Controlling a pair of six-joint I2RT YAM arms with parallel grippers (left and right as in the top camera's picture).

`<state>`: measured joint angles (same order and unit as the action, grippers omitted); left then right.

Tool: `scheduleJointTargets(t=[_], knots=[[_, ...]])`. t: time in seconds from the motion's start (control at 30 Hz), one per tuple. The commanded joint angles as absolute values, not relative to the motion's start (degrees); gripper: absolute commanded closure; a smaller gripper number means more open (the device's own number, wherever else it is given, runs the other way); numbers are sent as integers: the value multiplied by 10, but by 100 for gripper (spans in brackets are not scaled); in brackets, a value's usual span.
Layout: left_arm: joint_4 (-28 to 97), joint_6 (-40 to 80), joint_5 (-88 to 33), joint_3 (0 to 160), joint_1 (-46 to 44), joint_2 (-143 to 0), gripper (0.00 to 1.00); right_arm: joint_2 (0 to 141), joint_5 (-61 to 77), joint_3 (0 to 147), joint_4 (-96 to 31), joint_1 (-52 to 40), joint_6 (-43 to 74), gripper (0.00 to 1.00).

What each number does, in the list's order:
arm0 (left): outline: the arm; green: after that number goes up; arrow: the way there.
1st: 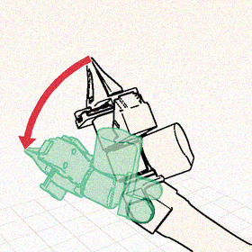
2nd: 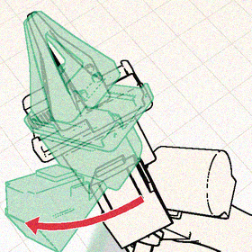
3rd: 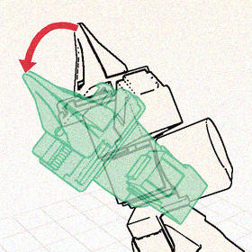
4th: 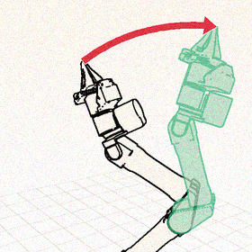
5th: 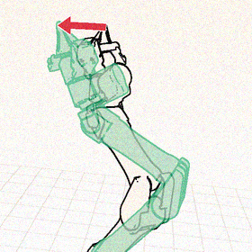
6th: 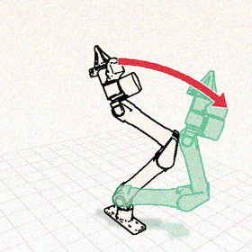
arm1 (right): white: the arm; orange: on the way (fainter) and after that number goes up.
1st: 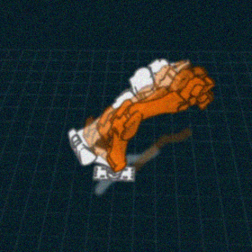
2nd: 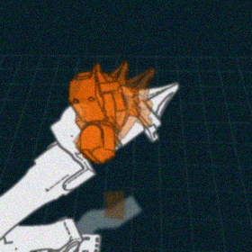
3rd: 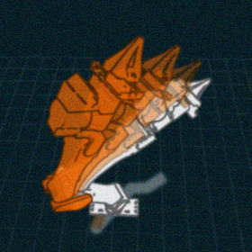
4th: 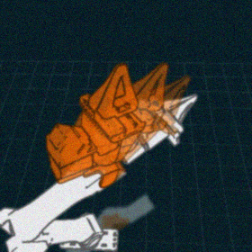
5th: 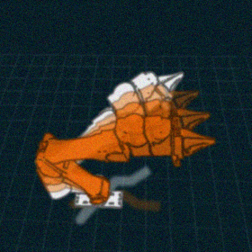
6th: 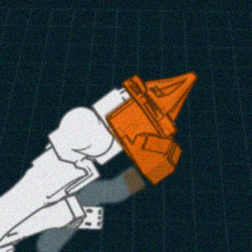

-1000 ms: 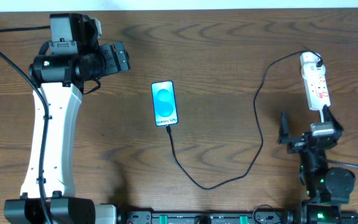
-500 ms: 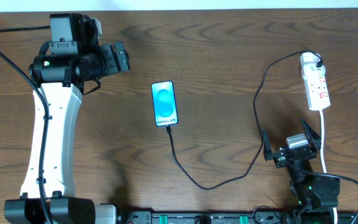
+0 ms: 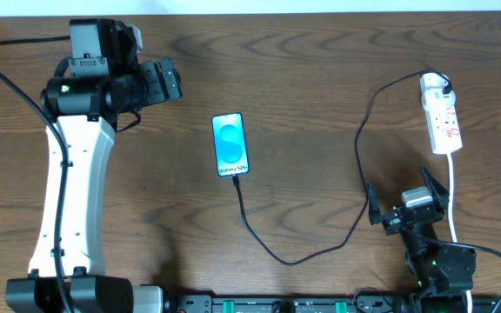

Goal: Plug charger to phone and switch on socket

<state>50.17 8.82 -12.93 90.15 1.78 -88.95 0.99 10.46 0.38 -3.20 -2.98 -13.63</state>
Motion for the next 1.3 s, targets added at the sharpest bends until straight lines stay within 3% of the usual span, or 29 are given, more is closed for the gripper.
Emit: scheduleJointTargets(t=[0.0,0.73,0.93,1.27], knots=[[503,89,-124,902,20,-884,2,7,109,3,-34,-34,-127,1],[498,75,-53,868,21,-827,2,7,109,3,-34,-34,-127,1],[383,46,-53,736,21,-708,2,7,109,3,-34,-34,-127,1],[99,21,-54,386,21,-455,2,7,109,3,-34,-34,-127,1]])
